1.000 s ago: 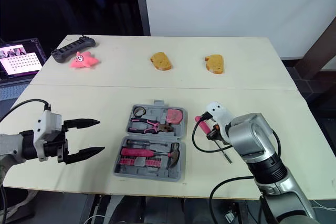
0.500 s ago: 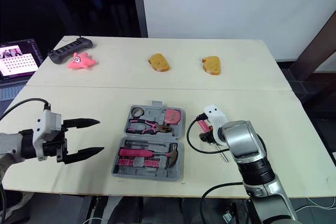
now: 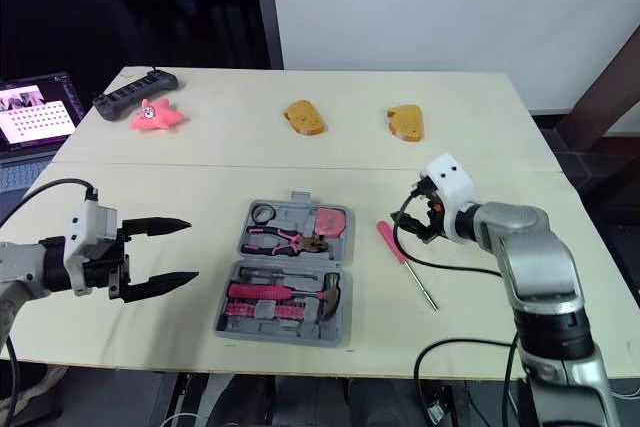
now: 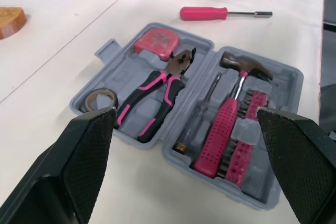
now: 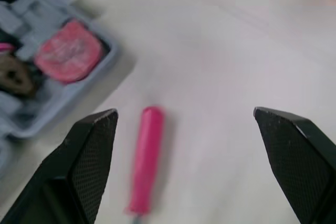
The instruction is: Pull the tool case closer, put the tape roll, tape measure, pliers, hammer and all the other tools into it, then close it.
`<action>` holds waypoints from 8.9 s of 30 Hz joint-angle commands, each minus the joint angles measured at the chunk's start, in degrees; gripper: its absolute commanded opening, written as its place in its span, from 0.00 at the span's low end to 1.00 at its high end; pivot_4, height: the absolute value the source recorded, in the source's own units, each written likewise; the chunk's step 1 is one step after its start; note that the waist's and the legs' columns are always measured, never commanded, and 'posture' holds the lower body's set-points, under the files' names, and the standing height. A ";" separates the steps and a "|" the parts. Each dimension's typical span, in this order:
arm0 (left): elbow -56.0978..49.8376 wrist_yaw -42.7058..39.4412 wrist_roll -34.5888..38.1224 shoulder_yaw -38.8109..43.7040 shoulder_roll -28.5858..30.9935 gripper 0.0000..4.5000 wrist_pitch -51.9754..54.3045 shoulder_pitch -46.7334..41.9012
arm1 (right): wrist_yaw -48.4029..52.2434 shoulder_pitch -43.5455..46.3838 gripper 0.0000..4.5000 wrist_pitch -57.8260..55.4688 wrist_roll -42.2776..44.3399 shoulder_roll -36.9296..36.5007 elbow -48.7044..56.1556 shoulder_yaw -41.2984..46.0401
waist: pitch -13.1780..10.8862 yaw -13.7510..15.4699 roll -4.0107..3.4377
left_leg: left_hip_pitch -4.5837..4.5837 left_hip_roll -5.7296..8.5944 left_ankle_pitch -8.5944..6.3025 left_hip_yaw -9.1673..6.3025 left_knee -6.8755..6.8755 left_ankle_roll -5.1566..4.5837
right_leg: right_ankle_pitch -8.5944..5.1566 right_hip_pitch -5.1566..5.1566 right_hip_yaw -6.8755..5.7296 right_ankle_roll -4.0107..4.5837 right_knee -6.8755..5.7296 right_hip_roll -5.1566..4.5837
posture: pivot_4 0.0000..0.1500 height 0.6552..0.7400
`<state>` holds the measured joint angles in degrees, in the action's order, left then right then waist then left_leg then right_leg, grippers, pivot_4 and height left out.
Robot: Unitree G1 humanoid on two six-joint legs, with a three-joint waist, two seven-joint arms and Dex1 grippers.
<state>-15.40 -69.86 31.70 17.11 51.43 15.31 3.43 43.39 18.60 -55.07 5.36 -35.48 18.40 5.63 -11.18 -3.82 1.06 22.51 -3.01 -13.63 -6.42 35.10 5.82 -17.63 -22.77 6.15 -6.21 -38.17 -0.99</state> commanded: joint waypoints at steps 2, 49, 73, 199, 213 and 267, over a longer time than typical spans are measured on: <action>-0.18 -0.62 1.17 0.84 0.12 1.00 -0.24 -0.84 | -0.01 -6.05 0.99 3.57 3.05 0.08 1.88 1.15 | -0.01 -0.07 -0.01 | 0.02 0.01 0.00 0.02 0.01 0.00 | 0.00 -0.01 0.02 0.00 0.00 -0.01 | 1.00 1.00; -0.33 -3.49 0.04 6.52 1.62 1.00 -2.29 8.16 | 17.85 23.04 0.09 -7.34 8.55 -16.89 14.96 -33.44 | -0.19 -0.16 -0.27 | 0.11 -0.02 -0.02 0.10 0.00 -0.03 | -0.01 -0.18 0.06 0.02 0.04 -0.03 | 1.00 1.00; -5.81 -9.00 0.83 10.01 3.52 1.00 -2.40 17.78 | 0.74 34.51 0.09 -35.66 17.83 13.42 12.03 -53.13 | -0.18 -0.29 -0.26 | 0.27 -0.04 -0.02 0.09 0.02 -0.02 | 0.02 -0.50 0.03 0.10 -0.12 -0.01 | 1.00 1.00; 65.14 -9.23 -27.70 -23.38 -17.69 0.00 -39.66 -33.46 | 19.19 6.10 0.00 52.01 -10.45 2.16 -26.34 -28.95 | -0.13 -0.20 -0.20 | -0.08 0.00 0.00 -0.12 0.09 -0.02 | 0.07 0.01 -0.07 0.03 -0.29 0.07 | 1.00 1.00; 58.32 -10.72 -25.76 -22.83 -18.77 0.00 -31.99 -30.73 | 18.59 7.14 0.00 48.87 -11.80 3.95 -24.61 -29.34 | -0.12 -0.18 -0.20 | -0.09 0.01 0.00 -0.15 0.12 -0.02 | 0.07 0.05 -0.09 0.02 -0.29 0.06 | 1.00 1.00; 15.15 -11.67 -3.93 -12.21 -6.32 0.00 -4.92 -6.78 | 19.86 -2.81 0.72 12.71 13.27 -4.11 -10.38 -7.65 | -0.12 -0.06 -0.20 | -0.11 0.00 0.00 -0.16 0.10 -0.02 | 0.04 0.13 -0.10 0.02 -0.22 0.01 | 1.00 1.00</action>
<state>5.20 -81.94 25.23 4.20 44.10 7.60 -4.61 63.89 14.87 -35.19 13.10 -41.00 5.35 -5.06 -11.30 -3.89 0.86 22.39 -3.01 -13.63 -6.57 35.19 5.80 -17.58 -22.64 6.06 -6.19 -38.39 -0.97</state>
